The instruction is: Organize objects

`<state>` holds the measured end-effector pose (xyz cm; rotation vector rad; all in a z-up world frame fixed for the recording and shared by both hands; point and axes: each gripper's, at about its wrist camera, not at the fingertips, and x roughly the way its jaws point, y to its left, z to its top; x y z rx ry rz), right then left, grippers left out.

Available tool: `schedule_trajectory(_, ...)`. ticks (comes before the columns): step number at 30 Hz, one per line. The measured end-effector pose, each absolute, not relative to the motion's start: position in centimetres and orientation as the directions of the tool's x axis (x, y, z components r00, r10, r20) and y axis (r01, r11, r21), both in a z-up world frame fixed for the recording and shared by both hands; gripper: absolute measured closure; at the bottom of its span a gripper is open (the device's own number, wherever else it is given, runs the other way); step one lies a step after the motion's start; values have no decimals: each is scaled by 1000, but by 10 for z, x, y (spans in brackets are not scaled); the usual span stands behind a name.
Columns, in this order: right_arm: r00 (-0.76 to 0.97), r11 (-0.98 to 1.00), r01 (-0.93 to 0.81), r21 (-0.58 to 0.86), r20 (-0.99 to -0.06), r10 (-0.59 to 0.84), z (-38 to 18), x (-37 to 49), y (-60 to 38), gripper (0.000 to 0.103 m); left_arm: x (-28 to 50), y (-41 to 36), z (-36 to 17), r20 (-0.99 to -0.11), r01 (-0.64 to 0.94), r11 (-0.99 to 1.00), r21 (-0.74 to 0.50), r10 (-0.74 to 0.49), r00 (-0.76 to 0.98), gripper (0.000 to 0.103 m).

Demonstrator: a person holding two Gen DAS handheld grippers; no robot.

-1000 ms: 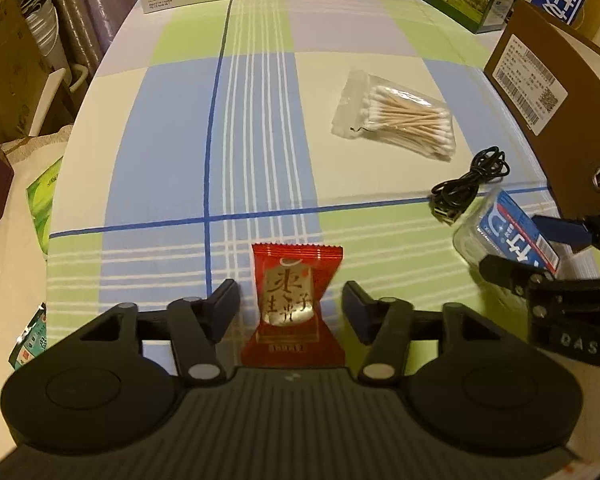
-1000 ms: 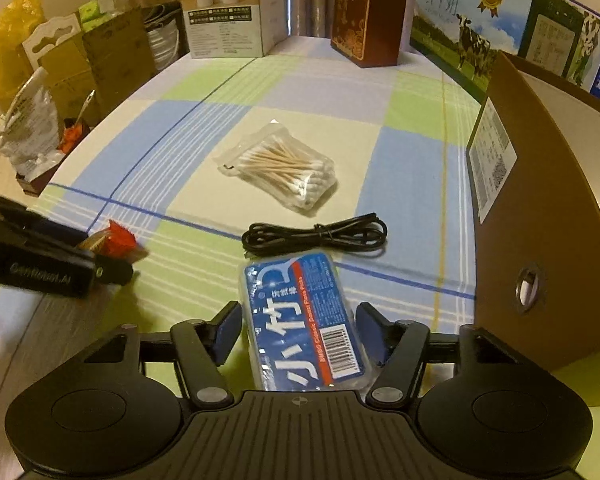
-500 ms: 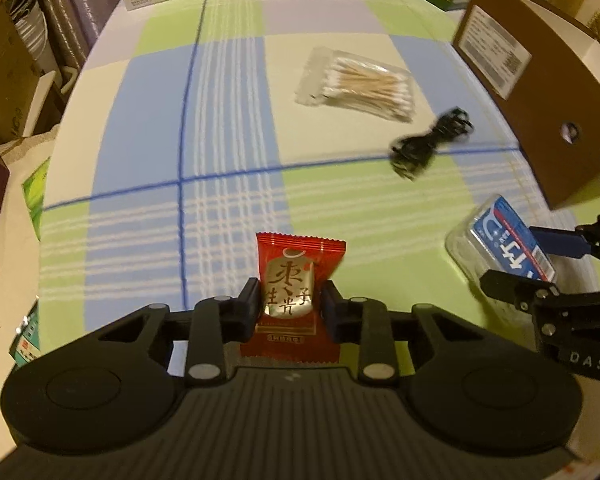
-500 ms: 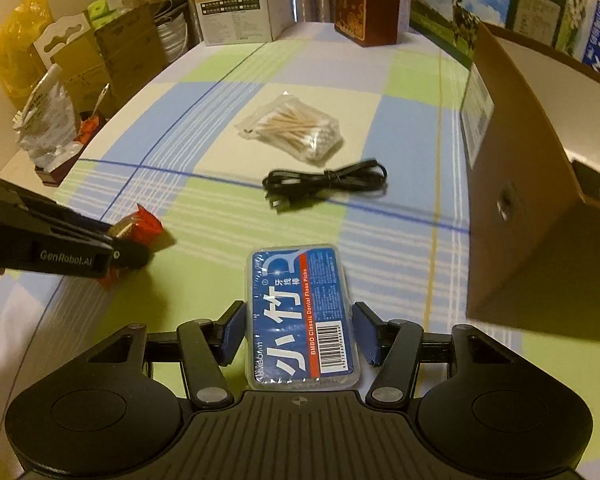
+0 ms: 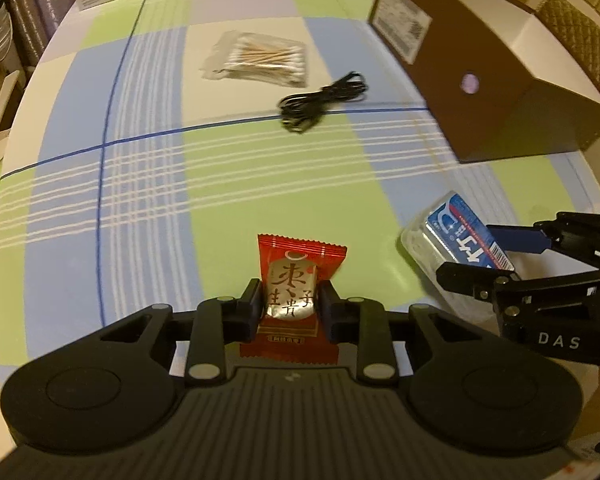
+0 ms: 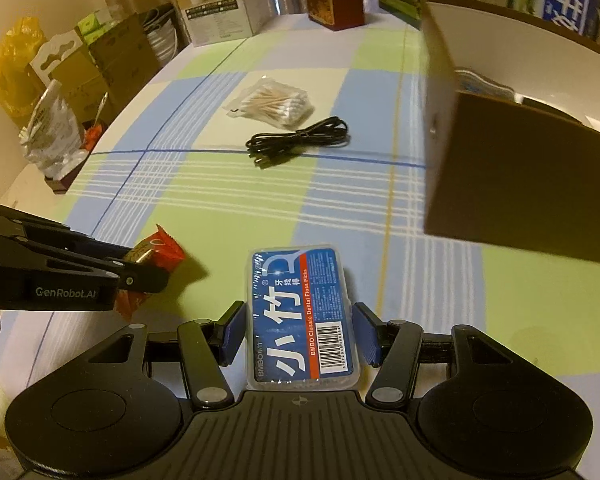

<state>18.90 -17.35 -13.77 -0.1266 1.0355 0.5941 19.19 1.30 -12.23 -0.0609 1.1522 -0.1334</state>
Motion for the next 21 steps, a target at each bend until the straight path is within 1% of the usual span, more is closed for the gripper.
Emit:
schedule_trajectory(13, 410, 852, -481, 207, -805, 428, -105, 177, -233, 49, 172, -48, -91, -881, 139, 982, -126, -175, 439, 78)
schedule_trajectory(21, 451, 857, -466, 217, -775, 442, -82, 173, -267, 49, 172, -83, -65, -848, 185, 974, -130, -206, 488, 78)
